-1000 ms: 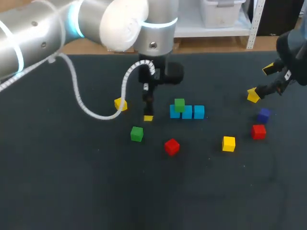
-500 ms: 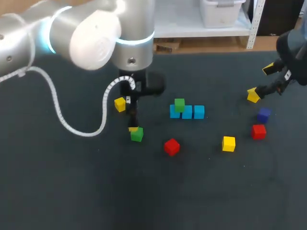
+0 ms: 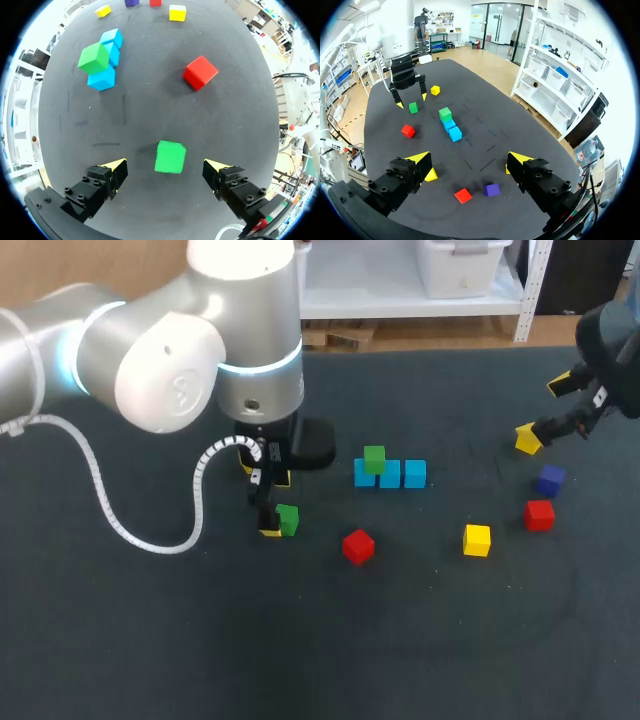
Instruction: Place the blue cubes, place green cubes on the blue cubes, place the yellow cubes on the green cubes, then place the red cubes on the yellow cubes, and place purple cube on the red cubes.
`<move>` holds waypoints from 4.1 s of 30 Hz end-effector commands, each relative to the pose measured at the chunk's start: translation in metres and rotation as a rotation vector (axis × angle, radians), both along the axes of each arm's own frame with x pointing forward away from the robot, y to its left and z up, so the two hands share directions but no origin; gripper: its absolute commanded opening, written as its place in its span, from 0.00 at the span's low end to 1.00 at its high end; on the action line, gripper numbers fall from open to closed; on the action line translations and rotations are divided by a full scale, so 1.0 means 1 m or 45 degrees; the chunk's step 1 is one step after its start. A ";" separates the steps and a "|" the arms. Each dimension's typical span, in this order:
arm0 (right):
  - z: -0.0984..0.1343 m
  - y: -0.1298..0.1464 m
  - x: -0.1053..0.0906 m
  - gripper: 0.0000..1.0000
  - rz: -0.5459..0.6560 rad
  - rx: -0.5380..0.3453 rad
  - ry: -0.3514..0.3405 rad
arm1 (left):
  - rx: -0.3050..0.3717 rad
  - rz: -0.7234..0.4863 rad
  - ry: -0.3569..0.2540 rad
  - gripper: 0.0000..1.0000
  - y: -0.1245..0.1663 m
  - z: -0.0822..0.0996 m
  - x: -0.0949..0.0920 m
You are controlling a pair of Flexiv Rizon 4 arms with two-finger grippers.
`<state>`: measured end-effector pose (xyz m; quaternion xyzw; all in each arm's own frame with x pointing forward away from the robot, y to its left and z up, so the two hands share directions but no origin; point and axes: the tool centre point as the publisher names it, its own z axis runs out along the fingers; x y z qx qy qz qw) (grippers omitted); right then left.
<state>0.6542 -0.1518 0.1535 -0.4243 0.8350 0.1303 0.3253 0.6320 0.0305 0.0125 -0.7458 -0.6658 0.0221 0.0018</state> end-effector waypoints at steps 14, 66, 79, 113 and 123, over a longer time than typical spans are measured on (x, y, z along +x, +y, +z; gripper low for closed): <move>0.000 0.000 -0.001 1.00 -0.001 0.001 -0.002 | -0.065 -0.045 0.098 0.95 -0.007 -0.014 0.002; 0.000 0.000 -0.001 1.00 -0.001 0.001 -0.002 | 0.075 -0.086 -0.102 0.00 -0.131 0.087 0.037; 0.000 0.000 -0.001 1.00 -0.001 0.001 -0.002 | 0.019 -0.317 0.031 0.00 -0.172 0.081 -0.007; 0.000 0.000 -0.001 1.00 -0.001 0.001 -0.002 | -0.038 -0.146 -0.116 1.00 -0.138 0.083 -0.002; 0.000 0.000 -0.001 1.00 -0.001 0.001 -0.002 | -0.006 0.398 -0.252 1.00 -0.020 0.111 0.034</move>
